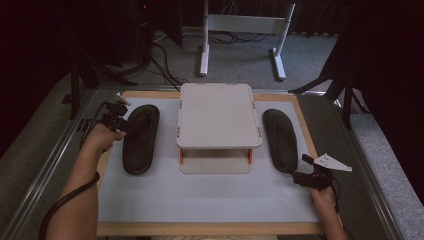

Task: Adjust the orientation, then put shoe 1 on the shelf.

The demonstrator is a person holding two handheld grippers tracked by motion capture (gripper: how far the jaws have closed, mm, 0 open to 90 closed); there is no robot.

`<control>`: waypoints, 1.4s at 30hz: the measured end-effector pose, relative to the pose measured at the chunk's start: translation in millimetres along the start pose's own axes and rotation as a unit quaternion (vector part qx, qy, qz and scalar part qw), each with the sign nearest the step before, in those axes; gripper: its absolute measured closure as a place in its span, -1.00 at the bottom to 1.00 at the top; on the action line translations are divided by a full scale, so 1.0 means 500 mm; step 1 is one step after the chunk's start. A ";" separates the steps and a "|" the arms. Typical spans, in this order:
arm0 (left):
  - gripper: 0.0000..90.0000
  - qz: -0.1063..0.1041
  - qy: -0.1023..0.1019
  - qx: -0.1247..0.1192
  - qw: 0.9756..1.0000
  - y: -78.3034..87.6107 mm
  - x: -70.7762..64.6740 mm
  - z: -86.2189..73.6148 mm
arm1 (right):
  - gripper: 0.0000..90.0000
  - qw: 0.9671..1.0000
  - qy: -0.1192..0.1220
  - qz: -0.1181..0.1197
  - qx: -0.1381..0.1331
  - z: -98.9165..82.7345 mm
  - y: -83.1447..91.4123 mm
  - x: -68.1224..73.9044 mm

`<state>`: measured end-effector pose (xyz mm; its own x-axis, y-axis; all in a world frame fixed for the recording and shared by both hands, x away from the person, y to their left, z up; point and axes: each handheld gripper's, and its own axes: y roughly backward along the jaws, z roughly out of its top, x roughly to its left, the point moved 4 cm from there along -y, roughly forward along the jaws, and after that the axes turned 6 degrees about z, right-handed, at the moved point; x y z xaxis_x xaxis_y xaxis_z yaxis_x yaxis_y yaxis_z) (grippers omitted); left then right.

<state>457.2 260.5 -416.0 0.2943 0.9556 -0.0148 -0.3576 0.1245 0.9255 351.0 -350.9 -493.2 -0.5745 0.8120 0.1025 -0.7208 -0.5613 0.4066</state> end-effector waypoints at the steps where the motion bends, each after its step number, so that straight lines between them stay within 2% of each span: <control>1: 0.62 -0.001 0.001 -0.002 1.000 0.005 0.001 0.000 | -0.73 1.000 0.000 -0.001 0.000 0.000 0.000 0.000; 5: 0.63 -0.006 0.008 -0.008 1.000 0.033 0.007 -0.002 | -0.73 1.000 -0.003 -0.004 -0.004 0.000 0.001 -0.002; 9: 0.63 0.000 0.015 -0.020 1.000 0.067 0.012 0.003 | -0.73 1.000 -0.001 -0.006 -0.001 0.000 0.000 -0.001; 11: 0.63 -0.001 0.014 -0.021 1.000 0.074 0.011 0.004 | -0.73 1.000 0.000 -0.006 -0.001 0.000 0.000 -0.001; 13: 0.64 -0.003 0.020 -0.034 0.999 0.101 0.004 0.015 | -0.73 1.000 -0.002 -0.005 -0.002 0.000 0.001 -0.001; 16: 0.64 -0.005 0.016 -0.037 0.999 0.110 -0.003 0.020 | -0.73 1.000 -0.002 -0.005 -0.003 0.000 0.001 -0.001; 24: 0.64 -0.013 0.009 -0.073 0.997 0.168 -0.046 0.068 | -0.73 1.000 -0.005 -0.006 -0.002 0.000 0.001 -0.002; 34: 0.64 -0.022 0.000 -0.096 0.995 0.230 -0.098 0.121 | -0.73 1.000 -0.005 -0.004 -0.001 0.000 0.000 -0.002; 36: 0.64 -0.020 -0.010 -0.104 0.994 0.247 -0.122 0.139 | -0.72 1.000 -0.005 -0.004 0.000 0.000 0.000 -0.002; 37: 0.64 -0.020 -0.010 -0.104 0.994 0.247 -0.122 0.139 | -0.72 1.000 -0.005 -0.004 0.000 0.000 0.000 -0.002; 38: 0.64 -0.023 -0.015 -0.108 0.994 0.255 -0.140 0.151 | -0.73 1.000 -0.004 -0.004 0.000 0.000 0.000 -0.002; 39: 0.64 -0.023 -0.015 -0.108 0.994 0.255 -0.140 0.151 | -0.73 1.000 -0.004 -0.004 0.000 0.000 0.000 -0.002; 40: 0.64 -0.030 -0.022 -0.113 0.993 0.261 -0.159 0.162 | -0.72 1.000 -0.005 -0.004 0.001 -0.001 0.000 -0.002; 41: 0.64 -0.030 -0.022 -0.113 0.993 0.261 -0.159 0.162 | -0.72 1.000 -0.005 -0.004 0.001 -0.001 0.000 -0.002; 42: 0.64 -0.034 -0.028 -0.115 0.992 0.263 -0.180 0.173 | -0.72 1.000 -0.004 -0.004 0.001 -0.001 0.000 -0.002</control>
<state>460.2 167.6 -260.4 0.3717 0.9272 -0.0466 -0.5257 0.2516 0.8126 351.8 -351.7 -493.7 -0.5660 0.8173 0.1076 -0.7239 -0.5552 0.4094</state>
